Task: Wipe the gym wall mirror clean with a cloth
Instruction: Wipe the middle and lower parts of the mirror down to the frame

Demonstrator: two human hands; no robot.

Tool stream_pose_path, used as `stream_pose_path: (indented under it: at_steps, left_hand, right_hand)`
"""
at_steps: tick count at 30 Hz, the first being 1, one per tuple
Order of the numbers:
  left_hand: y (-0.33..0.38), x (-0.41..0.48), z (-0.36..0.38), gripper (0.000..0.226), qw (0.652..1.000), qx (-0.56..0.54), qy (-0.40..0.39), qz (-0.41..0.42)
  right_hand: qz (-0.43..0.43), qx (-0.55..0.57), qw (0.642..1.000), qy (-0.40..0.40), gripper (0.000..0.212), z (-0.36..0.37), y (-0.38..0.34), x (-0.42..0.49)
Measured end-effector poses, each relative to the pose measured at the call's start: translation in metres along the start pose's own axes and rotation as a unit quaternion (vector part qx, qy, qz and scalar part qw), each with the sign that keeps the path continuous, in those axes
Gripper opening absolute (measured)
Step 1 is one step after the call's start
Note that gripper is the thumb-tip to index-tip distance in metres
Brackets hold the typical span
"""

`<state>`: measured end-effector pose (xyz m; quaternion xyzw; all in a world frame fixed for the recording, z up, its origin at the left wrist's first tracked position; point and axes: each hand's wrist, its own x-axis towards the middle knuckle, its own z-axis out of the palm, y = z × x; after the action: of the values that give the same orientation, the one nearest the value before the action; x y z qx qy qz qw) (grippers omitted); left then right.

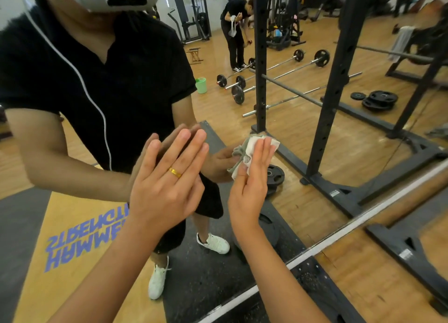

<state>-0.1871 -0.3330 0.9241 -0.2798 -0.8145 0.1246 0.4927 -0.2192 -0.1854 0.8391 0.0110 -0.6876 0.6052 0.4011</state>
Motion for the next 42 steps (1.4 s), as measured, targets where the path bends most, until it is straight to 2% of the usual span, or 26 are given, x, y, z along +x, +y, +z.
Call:
stream_pose_path:
  at_steps: [5, 10, 13, 16, 19, 22, 26, 29, 31, 33, 36, 38, 42]
  left_hand:
    - [0.001, -0.019, -0.038, 0.055, 0.996, -0.083, 0.010, -0.033]
    - [-0.063, -0.061, -0.088, 0.047, 0.995, -0.077, 0.035, -0.051]
    - [-0.098, -0.082, -0.084, 0.052, 0.998, -0.053, 0.006, -0.036]
    - [-0.106, -0.092, -0.077, 0.055, 1.000, 0.016, 0.001, -0.004]
    - [-0.107, -0.095, -0.075, 0.052, 0.999, 0.015, 0.034, -0.013]
    - [-0.108, -0.097, -0.073, 0.054, 0.999, 0.012, 0.040, -0.011]
    - [-0.108, -0.098, -0.069, 0.053, 0.999, 0.002, 0.034, -0.012]
    - [-0.107, -0.099, -0.068, 0.053, 0.999, -0.002, 0.037, -0.016]
    - [-0.106, -0.098, -0.068, 0.051, 0.999, 0.000, 0.040, -0.010]
    - [-0.107, -0.098, -0.067, 0.051, 0.999, 0.004, 0.046, -0.003]
    - [-0.108, -0.096, -0.066, 0.052, 0.999, 0.008, 0.052, 0.000]
    - [-0.108, -0.096, -0.066, 0.051, 0.999, 0.005, 0.051, -0.001]
    - [-0.107, -0.096, -0.066, 0.051, 0.998, 0.008, 0.057, 0.002]
  right_hand:
    - [0.012, -0.005, 0.999, 0.030, 0.061, -0.005, -0.016, 0.030]
    - [0.055, 0.016, 0.994, 0.098, 0.059, -0.001, -0.037, 0.063]
    - [0.058, 0.006, 0.989, 0.134, 0.058, 0.003, -0.039, 0.059]
    - [0.034, 0.006, 0.996, 0.086, 0.059, 0.023, -0.050, 0.016]
    - [-0.015, 0.000, 1.000, 0.009, 0.061, 0.045, -0.061, -0.041]
    - [-0.040, -0.018, 0.999, -0.021, 0.060, 0.040, -0.064, -0.023]
    - [-0.063, -0.028, 0.997, 0.029, 0.057, 0.025, -0.090, 0.047]
    - [-0.048, -0.014, 0.996, 0.079, 0.055, 0.034, -0.099, 0.055]
    - [-0.043, 0.006, 0.998, 0.051, 0.057, 0.045, -0.092, 0.017]
    - [-0.045, 0.015, 0.999, -0.014, 0.059, 0.059, -0.079, -0.043]
    - [-0.096, -0.028, 0.993, -0.067, 0.051, 0.066, -0.066, -0.081]
    - [-0.106, -0.035, 0.992, -0.060, 0.053, 0.061, -0.072, -0.055]
    - [-0.084, -0.016, 0.996, 0.008, 0.056, 0.051, -0.094, 0.005]
